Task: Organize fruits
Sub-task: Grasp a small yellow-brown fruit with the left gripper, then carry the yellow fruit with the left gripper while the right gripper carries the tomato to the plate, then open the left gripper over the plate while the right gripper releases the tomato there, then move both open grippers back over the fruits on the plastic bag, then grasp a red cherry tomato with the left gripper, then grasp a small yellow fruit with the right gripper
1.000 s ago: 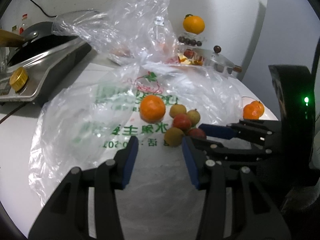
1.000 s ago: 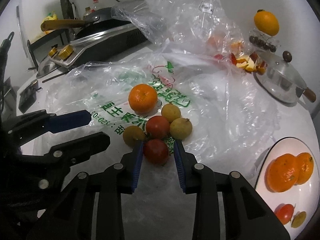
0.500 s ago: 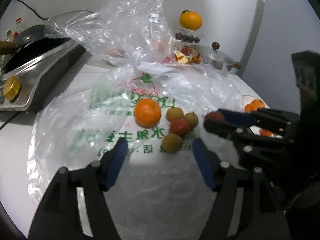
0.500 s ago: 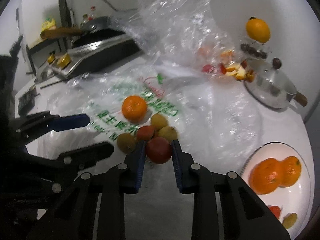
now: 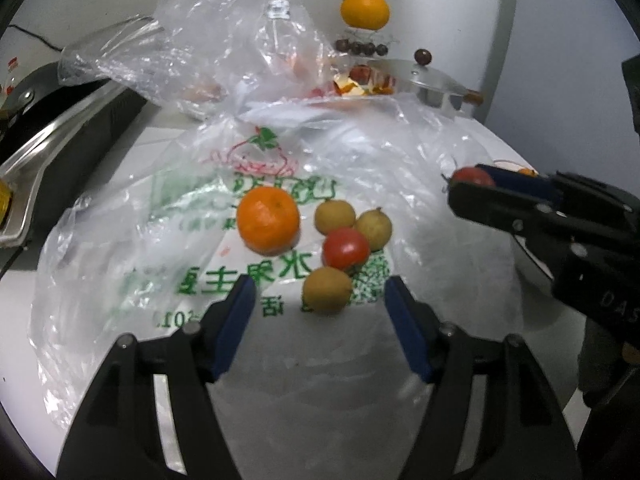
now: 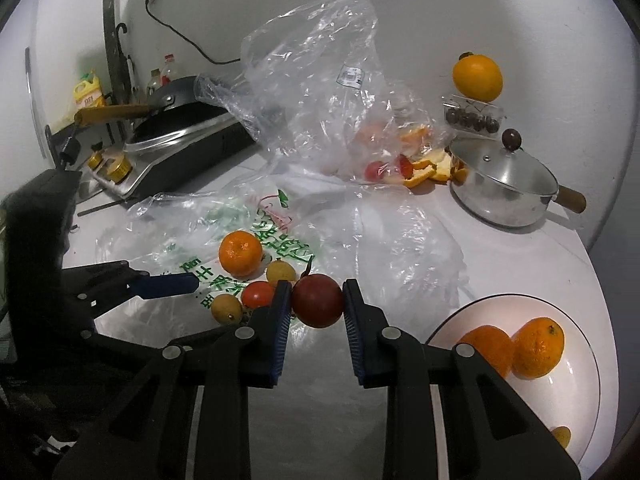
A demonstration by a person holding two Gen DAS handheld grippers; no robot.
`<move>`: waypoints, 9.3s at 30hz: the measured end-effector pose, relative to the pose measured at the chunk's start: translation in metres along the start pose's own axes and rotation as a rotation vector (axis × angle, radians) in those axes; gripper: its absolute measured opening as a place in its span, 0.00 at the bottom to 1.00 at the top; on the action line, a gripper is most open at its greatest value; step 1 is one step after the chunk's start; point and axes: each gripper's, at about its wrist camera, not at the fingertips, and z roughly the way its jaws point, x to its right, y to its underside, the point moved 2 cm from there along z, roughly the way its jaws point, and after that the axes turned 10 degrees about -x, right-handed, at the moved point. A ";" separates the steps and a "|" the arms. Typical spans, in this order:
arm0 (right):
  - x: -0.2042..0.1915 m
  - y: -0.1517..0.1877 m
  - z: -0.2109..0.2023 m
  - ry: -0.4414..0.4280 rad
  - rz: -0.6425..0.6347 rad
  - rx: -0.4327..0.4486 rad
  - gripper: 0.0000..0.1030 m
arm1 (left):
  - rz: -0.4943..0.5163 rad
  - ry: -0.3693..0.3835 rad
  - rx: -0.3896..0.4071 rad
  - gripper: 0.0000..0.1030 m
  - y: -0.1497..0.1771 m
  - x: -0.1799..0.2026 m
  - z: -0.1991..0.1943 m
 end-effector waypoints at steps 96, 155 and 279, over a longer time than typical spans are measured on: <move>0.091 0.108 -0.089 0.066 0.156 0.056 0.27 | 0.241 0.135 0.116 0.27 0.008 0.165 -0.045; 0.079 0.099 -0.094 0.082 0.120 0.027 0.28 | 0.156 0.137 0.074 0.32 0.010 0.140 -0.051; -0.027 -0.016 0.068 0.034 -0.043 -0.209 0.41 | -0.036 0.113 0.096 0.28 -0.002 -0.045 -0.034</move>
